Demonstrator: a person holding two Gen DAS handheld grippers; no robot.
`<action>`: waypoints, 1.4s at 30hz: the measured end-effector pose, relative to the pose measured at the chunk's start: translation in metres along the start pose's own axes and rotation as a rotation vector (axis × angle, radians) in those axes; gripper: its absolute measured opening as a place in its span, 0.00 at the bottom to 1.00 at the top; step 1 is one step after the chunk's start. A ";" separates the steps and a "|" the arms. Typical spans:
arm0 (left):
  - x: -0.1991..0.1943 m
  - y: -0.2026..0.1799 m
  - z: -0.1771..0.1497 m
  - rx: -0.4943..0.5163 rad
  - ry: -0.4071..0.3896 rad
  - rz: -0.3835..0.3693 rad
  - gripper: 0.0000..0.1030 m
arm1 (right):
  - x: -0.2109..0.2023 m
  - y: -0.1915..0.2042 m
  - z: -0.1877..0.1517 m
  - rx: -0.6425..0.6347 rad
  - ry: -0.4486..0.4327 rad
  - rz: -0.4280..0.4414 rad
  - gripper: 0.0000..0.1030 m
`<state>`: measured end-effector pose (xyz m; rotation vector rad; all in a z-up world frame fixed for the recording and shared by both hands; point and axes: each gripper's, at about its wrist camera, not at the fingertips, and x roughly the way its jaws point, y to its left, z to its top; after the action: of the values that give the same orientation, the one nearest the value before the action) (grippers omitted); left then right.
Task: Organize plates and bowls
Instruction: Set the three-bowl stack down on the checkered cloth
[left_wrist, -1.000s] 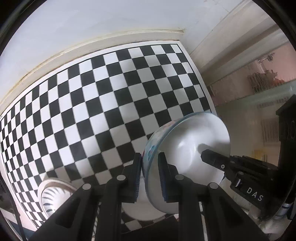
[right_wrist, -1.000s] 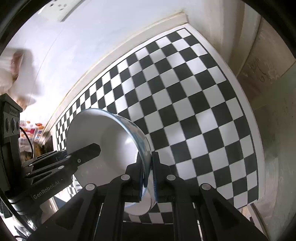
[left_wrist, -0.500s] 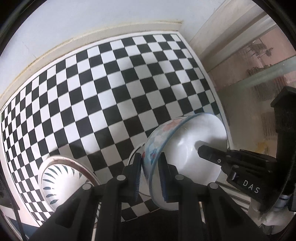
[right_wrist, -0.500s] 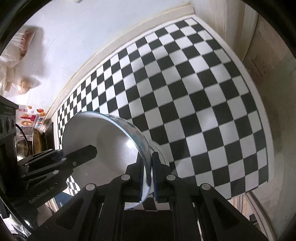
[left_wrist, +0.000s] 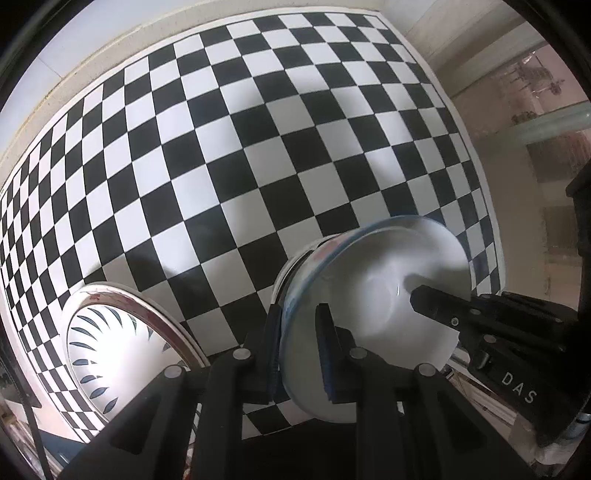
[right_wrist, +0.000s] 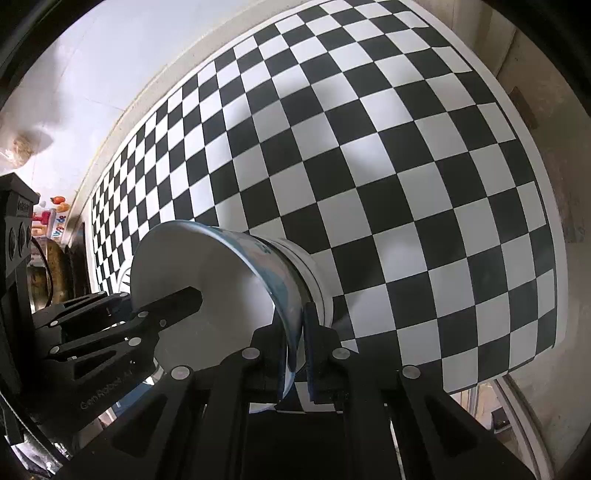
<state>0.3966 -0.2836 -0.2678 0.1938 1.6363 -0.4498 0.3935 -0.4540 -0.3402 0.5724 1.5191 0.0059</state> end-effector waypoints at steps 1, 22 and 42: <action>0.001 -0.001 -0.001 0.003 0.000 0.004 0.15 | 0.001 -0.001 0.000 0.000 0.002 -0.002 0.09; 0.008 -0.006 -0.005 0.030 0.008 0.077 0.15 | 0.026 0.010 0.005 -0.015 0.072 -0.030 0.09; -0.001 0.005 -0.013 -0.036 0.020 0.041 0.16 | 0.011 0.005 -0.001 0.049 0.065 -0.019 0.13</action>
<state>0.3862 -0.2740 -0.2669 0.2048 1.6562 -0.3880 0.3955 -0.4452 -0.3486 0.6023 1.5919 -0.0279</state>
